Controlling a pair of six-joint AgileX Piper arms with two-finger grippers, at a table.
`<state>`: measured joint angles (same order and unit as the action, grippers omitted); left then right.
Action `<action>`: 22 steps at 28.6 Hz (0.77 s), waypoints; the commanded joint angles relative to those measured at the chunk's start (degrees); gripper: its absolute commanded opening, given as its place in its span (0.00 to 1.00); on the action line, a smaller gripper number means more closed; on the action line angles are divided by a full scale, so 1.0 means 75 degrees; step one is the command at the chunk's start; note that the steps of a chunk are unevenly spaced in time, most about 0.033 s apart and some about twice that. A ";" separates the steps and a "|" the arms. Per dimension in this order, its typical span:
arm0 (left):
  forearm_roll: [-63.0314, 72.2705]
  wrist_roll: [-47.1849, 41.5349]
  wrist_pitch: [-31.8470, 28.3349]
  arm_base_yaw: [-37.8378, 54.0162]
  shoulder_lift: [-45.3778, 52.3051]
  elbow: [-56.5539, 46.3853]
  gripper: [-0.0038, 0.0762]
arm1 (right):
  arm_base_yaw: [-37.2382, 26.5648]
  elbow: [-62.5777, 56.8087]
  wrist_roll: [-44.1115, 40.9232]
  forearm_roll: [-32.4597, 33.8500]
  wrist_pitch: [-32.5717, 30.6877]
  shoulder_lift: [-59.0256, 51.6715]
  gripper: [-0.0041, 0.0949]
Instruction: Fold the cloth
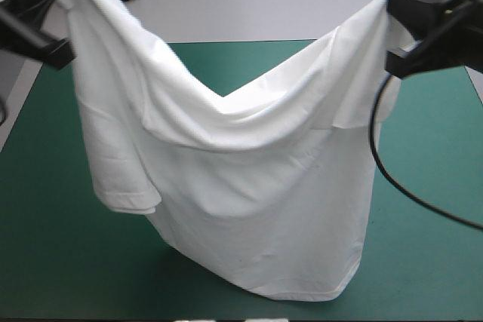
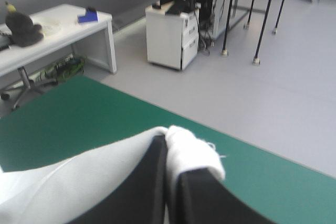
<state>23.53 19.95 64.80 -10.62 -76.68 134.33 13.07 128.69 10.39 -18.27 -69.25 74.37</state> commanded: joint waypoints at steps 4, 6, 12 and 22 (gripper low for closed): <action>0.0070 0.0248 -0.0553 -0.0027 -0.1350 0.0046 0.02 | 0.0002 -0.0010 0.0190 0.0069 0.0584 0.1443 0.03; 0.0051 0.0278 -0.0553 -0.0027 -0.1691 0.0046 0.02 | 0.0002 -0.0010 0.0273 0.0069 0.0597 0.1897 0.03; 0.0001 0.0278 -0.0541 -0.0027 -0.2650 0.0046 0.02 | 0.0002 -0.0010 0.0453 0.0453 0.0811 0.3063 0.03; -0.0044 0.0326 -0.0630 -0.0027 -0.4482 0.0046 0.02 | -0.0026 -0.0010 0.0612 0.1412 0.1160 0.4921 0.03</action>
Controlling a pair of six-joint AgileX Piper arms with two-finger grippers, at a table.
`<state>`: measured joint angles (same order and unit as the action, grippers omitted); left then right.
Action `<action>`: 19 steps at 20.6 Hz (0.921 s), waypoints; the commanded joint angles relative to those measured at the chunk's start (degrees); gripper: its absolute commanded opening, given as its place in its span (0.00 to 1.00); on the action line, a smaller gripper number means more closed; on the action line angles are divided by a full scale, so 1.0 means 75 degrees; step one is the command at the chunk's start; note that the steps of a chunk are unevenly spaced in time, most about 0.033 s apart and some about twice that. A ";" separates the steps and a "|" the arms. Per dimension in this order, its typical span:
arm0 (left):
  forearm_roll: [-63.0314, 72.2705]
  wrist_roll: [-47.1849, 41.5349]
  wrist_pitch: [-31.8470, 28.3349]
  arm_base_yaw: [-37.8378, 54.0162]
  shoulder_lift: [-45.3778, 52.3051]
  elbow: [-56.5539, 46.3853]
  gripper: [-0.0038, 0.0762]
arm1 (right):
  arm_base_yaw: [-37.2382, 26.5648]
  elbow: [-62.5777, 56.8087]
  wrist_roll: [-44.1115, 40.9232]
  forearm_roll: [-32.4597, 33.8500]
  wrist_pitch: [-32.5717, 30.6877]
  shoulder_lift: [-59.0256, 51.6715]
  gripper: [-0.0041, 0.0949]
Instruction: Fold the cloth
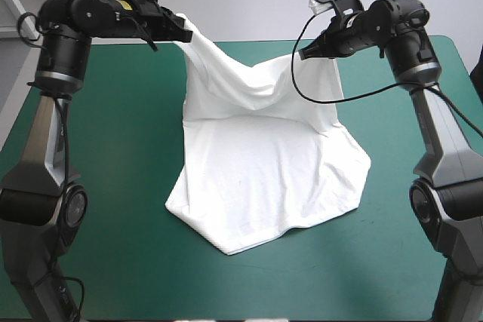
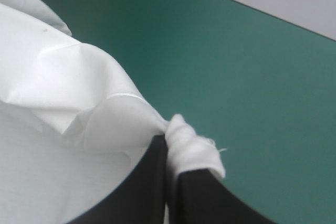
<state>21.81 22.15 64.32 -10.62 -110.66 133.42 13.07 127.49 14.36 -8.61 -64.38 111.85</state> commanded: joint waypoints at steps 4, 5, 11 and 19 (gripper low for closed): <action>0.0233 0.0184 -0.0595 -0.0027 -0.0843 0.0167 0.02 | -0.0130 0.0151 0.0159 0.0090 0.0637 0.0561 0.03; 0.0255 0.0233 -0.0576 -0.0027 -0.0918 0.0167 0.02 | -0.0189 0.0151 0.0159 0.0070 0.0637 0.0636 0.03; 0.0334 0.0305 -0.0480 -0.0027 -0.1589 0.0167 0.05 | -0.1159 0.0151 0.0667 -0.1650 0.0215 0.0930 0.10; 0.0679 0.0064 0.0599 -0.0027 -0.1517 0.0167 0.68 | -0.2118 0.0151 0.1101 -0.3514 -0.0674 0.1161 0.64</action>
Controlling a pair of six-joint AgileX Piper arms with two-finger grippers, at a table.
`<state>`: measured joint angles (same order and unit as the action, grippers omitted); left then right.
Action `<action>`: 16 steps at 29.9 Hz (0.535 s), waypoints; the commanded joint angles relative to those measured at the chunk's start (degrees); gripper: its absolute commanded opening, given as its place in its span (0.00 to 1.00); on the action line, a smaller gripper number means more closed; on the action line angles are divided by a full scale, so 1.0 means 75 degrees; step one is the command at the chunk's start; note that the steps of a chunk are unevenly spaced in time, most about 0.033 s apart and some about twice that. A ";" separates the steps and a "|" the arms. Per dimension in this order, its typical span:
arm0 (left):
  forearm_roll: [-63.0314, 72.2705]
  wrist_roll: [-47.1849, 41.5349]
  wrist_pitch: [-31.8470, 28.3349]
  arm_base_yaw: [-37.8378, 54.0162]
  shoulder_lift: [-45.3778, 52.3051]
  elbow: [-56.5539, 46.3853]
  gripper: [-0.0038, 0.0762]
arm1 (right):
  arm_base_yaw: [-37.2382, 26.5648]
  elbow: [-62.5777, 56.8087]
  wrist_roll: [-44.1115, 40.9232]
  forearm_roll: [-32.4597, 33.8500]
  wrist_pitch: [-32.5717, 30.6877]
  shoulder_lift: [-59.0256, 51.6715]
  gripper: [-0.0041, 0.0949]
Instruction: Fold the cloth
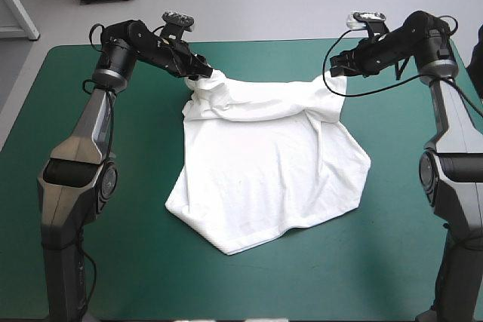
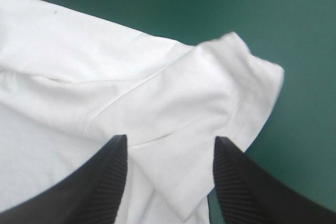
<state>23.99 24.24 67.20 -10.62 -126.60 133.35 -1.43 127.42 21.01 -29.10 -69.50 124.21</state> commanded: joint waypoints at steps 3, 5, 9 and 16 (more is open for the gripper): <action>0.0274 -0.0642 0.0890 -0.0027 0.0842 0.0151 0.68 | -0.0334 0.0160 0.0214 -0.1050 -0.0235 -0.0593 0.63; 0.0076 -0.1116 0.0890 -0.0027 0.1118 0.0042 0.68 | -0.0357 0.0160 0.0200 -0.1084 -0.0257 -0.0745 0.63; -0.0309 -0.1541 0.0890 -0.0027 0.1986 -0.0484 0.68 | -0.0357 0.0001 0.0030 -0.0935 -0.0267 -0.1418 0.63; -0.0376 -0.1995 0.0890 -0.0027 0.3999 -0.3146 0.68 | -0.0357 -0.1495 -0.0348 -0.0046 -0.0267 -0.2996 0.63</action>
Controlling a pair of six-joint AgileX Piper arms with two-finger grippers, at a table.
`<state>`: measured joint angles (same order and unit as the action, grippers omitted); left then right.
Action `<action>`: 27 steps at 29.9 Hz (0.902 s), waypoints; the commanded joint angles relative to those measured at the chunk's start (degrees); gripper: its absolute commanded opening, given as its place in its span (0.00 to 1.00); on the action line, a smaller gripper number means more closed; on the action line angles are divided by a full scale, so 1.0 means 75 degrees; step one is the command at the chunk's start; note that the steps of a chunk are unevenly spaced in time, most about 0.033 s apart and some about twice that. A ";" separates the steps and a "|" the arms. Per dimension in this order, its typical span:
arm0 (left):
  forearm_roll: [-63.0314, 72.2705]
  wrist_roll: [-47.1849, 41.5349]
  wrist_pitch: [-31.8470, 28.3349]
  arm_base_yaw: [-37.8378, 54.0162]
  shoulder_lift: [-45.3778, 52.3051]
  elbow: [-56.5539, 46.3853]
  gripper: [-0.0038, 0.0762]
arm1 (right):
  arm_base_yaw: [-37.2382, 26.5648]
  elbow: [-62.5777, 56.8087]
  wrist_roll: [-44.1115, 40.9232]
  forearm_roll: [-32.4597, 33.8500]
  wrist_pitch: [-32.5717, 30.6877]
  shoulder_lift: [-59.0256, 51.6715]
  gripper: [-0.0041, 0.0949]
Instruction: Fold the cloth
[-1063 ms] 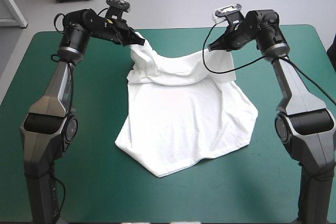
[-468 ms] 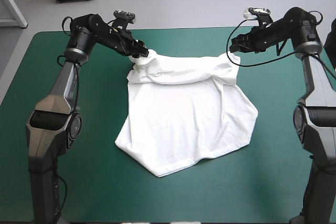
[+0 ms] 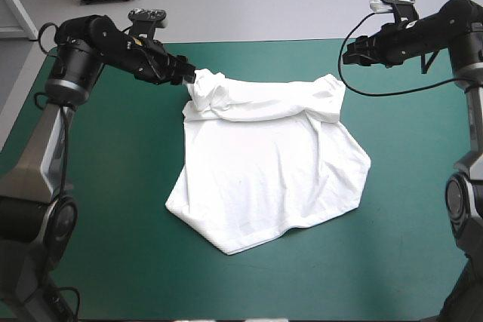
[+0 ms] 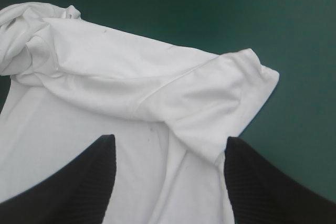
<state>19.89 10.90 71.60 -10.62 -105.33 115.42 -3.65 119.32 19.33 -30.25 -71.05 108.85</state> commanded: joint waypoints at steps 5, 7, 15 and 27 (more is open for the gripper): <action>0.0008 -0.0181 0.0304 -0.0027 0.2618 -0.3306 0.65 | 0.0009 -0.2124 -0.0208 0.0682 -0.0061 -0.2169 0.58; -0.0294 -0.0108 0.0304 -0.0027 0.3039 -0.4238 0.65 | 0.0067 -0.2804 -0.0265 0.0932 -0.0061 -0.2628 0.58; -0.0273 0.0430 0.0157 -0.0286 0.3452 -0.6505 0.65 | 0.0730 -0.4877 -0.0477 0.2249 -0.0061 -0.3988 0.58; -0.1281 0.0448 -0.0668 -0.1325 0.3000 -0.6954 0.65 | 0.0860 -0.5655 -0.0652 0.2789 -0.0061 -0.4638 0.58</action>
<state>12.14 14.20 67.32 -20.27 -82.55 62.10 2.68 75.63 14.49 -9.02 -71.38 76.22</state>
